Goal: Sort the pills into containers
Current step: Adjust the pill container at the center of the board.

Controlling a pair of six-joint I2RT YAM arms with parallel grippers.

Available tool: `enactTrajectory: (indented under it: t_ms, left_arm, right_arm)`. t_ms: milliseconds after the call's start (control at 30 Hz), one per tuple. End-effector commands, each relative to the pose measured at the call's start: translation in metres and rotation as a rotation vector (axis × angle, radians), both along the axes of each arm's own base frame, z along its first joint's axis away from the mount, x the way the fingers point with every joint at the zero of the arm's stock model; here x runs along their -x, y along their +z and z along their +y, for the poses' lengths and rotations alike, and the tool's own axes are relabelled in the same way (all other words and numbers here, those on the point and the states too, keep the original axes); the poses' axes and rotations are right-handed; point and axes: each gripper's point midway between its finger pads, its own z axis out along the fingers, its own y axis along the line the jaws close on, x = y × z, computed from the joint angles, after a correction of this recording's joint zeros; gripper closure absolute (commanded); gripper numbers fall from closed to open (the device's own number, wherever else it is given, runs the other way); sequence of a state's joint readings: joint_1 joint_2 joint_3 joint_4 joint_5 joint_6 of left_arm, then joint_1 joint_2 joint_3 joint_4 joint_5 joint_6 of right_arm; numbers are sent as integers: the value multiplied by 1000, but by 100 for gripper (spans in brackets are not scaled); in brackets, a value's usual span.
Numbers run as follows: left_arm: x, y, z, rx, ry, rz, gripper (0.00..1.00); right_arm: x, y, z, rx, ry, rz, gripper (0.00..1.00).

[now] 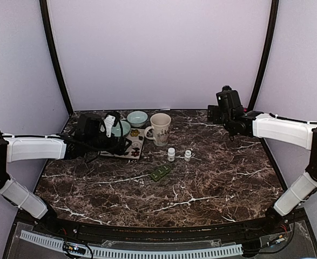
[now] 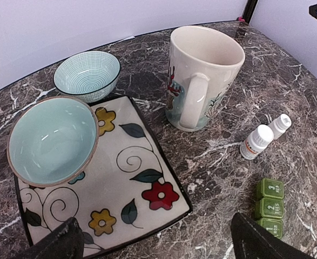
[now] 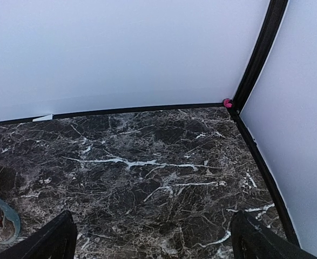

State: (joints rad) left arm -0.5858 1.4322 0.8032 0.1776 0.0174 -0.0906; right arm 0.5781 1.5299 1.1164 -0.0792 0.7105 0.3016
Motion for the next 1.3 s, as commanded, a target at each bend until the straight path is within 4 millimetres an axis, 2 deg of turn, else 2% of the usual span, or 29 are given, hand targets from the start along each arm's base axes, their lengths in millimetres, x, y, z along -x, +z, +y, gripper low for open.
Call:
enactTrajectory:
  t_ms: [0, 33, 133, 333, 367, 533, 633, 933, 1167, 1200, 1267]
  left_arm:
    - [-1, 13, -7, 26, -10, -12, 3]
    - [0, 13, -8, 25, -12, -10, 3]
    - [1, 13, -9, 20, -18, -6, 3]
    - [3, 9, -12, 14, -28, 7, 4]
    - [10, 6, -19, 10, -49, 11, 4]
    - [17, -7, -29, -32, -85, 26, 6]
    - [22, -4, -35, -37, -100, 11, 6]
    - [25, -20, -48, -49, -147, 30, 7]
    - [30, -38, -71, -35, -229, 68, 12]
    - [31, -40, -75, -32, -244, 72, 13]
    - [33, -42, -83, -29, -273, 79, 14]
  right_arm:
    - [-10, 20, 23, -103, 68, -41, 0]
    - [-13, 18, 35, -133, 128, -27, 1]
    - [-17, 15, 53, -196, 183, 0, 15]
    - [-6, 5, 64, -253, 185, 57, 23]
    - [-3, 0, 66, -253, 185, 74, 24]
    - [19, -10, 79, -271, 169, 165, 26]
    - [34, -9, 94, -268, 187, 192, 25]
    - [85, -28, 134, -317, 261, 319, 26]
    - [123, -39, 165, -337, 310, 400, 27]
    - [126, -49, 169, -320, 314, 428, 27]
    - [135, -56, 176, -299, 336, 456, 28]
